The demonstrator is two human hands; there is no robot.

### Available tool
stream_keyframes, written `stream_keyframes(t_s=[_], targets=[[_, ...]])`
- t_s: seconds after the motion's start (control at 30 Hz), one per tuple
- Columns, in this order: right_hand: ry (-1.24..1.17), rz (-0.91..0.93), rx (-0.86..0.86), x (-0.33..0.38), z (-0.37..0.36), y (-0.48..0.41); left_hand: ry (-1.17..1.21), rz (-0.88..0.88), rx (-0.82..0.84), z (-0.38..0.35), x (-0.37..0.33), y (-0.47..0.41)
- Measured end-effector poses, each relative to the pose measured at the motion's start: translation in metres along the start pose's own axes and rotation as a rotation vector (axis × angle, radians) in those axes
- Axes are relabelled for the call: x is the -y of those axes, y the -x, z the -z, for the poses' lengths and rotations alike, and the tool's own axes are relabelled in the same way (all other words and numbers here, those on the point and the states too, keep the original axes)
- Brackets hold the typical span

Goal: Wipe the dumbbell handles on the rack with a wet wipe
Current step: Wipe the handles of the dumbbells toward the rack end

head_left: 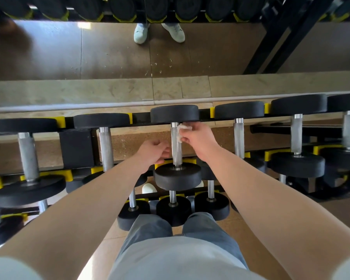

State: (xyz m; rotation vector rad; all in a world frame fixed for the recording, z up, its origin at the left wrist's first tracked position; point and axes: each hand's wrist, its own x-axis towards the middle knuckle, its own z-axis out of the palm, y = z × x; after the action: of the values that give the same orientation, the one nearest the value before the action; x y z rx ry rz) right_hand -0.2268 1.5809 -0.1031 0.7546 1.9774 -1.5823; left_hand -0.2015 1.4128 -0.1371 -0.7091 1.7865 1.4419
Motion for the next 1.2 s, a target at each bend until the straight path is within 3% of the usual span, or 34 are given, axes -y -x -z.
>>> stream_keyframes(t_s=[0.13, 0.27, 0.33, 0.47, 0.53, 0.6, 0.7, 0.77, 0.87, 1.07, 1.13, 1.2], targets=[[0.517, 0.171, 0.079, -0.008, -0.004, 0.025, 0.046, 0.018, 0.083, -0.004, -0.004, 0.002], [0.797, 0.194, 0.268, -0.023, -0.002, 0.044, 0.210, 0.074, 0.163, -0.005, -0.006, 0.004], [0.781, 0.220, 0.227, -0.024, -0.004, 0.043, 0.209, 0.109, 0.188, -0.004, -0.005, 0.006], [0.420, 0.202, -0.140, -0.004, -0.013, 0.022, 0.187, 0.127, 0.237, -0.002, 0.001, 0.009], [0.307, 0.127, -0.221, 0.003, -0.015, 0.008, 0.189, 0.122, 0.228, -0.002, 0.001, 0.010], [0.386, 0.056, -0.140, 0.002, -0.013, 0.003, 0.180, 0.102, 0.214, -0.001, 0.001, 0.010], [0.791, -0.075, 0.194, -0.010, -0.001, 0.006, 0.219, 0.083, 0.208, 0.000, 0.002, 0.009], [0.932, -0.143, 0.369, -0.016, 0.006, 0.011, 0.244, 0.086, 0.197, 0.001, 0.003, 0.008], [0.705, -0.235, 0.384, -0.008, 0.007, 0.008, 0.258, 0.088, 0.187, 0.000, 0.005, 0.008], [-0.288, -0.344, 0.136, 0.010, -0.007, -0.033, 0.342, 0.130, 0.121, -0.004, 0.006, 0.005], [-0.293, -0.352, 0.173, 0.010, -0.004, -0.030, 0.402, 0.138, 0.123, -0.004, 0.005, 0.001], [0.088, -0.353, 0.308, -0.002, -0.005, -0.023, 0.390, 0.133, 0.132, -0.006, 0.004, -0.003]])
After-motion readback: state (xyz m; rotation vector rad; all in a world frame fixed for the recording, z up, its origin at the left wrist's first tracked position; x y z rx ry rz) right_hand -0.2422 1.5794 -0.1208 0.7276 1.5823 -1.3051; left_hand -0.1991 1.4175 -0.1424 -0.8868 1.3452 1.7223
